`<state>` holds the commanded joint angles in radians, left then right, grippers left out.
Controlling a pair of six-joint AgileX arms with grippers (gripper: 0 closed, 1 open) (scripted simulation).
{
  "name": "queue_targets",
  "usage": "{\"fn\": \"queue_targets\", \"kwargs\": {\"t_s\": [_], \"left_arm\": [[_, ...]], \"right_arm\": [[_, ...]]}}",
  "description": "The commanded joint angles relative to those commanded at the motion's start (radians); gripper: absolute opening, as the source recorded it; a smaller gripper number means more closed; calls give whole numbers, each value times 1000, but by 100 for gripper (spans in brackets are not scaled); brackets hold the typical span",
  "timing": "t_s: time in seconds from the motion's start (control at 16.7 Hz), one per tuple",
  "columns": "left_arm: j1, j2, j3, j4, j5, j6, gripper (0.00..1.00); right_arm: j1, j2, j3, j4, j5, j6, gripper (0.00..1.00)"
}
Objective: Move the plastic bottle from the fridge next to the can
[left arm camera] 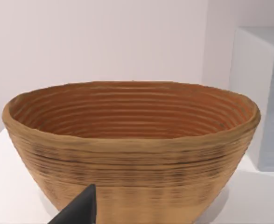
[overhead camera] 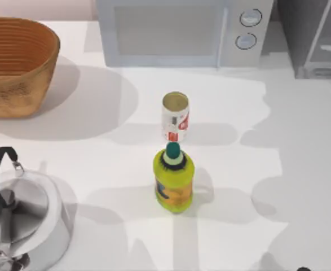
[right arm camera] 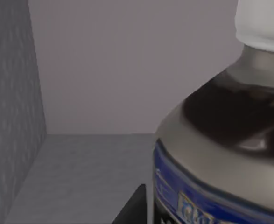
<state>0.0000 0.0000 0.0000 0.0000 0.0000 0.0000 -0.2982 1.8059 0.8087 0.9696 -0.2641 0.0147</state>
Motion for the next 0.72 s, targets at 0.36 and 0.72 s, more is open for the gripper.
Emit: {"fn": "queue_targets", "kwargs": {"t_s": [0.36,0.72], "left_arm": [[0,0,0,0,0,0,100],[0,0,0,0,0,0,100]], "right_arm": [[-15,-78,-95,41,-19,1,0],[57,-33,-90,79,50,0,0]]}}
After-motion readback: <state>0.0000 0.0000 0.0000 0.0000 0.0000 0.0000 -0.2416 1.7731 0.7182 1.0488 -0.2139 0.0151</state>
